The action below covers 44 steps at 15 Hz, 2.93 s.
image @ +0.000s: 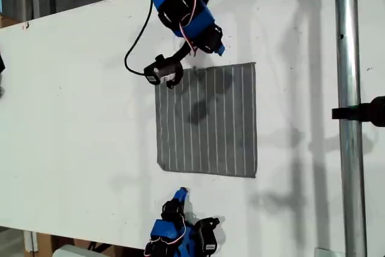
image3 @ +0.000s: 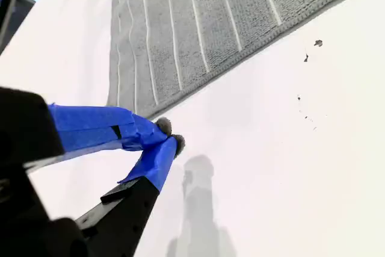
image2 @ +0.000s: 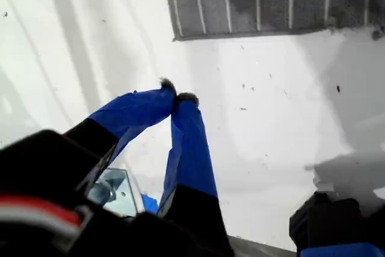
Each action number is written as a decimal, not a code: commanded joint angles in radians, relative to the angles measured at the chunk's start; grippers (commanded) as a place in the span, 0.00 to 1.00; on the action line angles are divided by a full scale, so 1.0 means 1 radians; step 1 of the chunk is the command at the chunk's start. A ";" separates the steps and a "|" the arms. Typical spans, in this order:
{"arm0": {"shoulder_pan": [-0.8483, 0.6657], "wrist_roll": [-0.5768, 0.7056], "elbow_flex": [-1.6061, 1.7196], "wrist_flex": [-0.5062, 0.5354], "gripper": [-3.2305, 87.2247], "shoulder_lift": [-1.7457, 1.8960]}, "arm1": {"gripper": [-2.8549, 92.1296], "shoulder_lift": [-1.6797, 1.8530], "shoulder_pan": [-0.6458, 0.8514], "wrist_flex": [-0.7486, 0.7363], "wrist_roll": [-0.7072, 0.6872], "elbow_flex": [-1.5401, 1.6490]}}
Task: Grasp corners of a towel and fold twice.
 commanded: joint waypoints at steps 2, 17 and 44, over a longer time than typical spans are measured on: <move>-0.011 -0.012 0.005 0.002 0.01 0.003 | 0.03 -0.051 -0.060 -0.046 0.026 -0.112; 0.009 -0.014 0.005 0.002 0.01 0.003 | 0.44 -0.299 0.002 -0.382 0.012 0.282; 0.342 -0.011 -1.184 0.072 0.00 -1.328 | 0.03 -0.588 0.103 -0.428 -0.052 0.114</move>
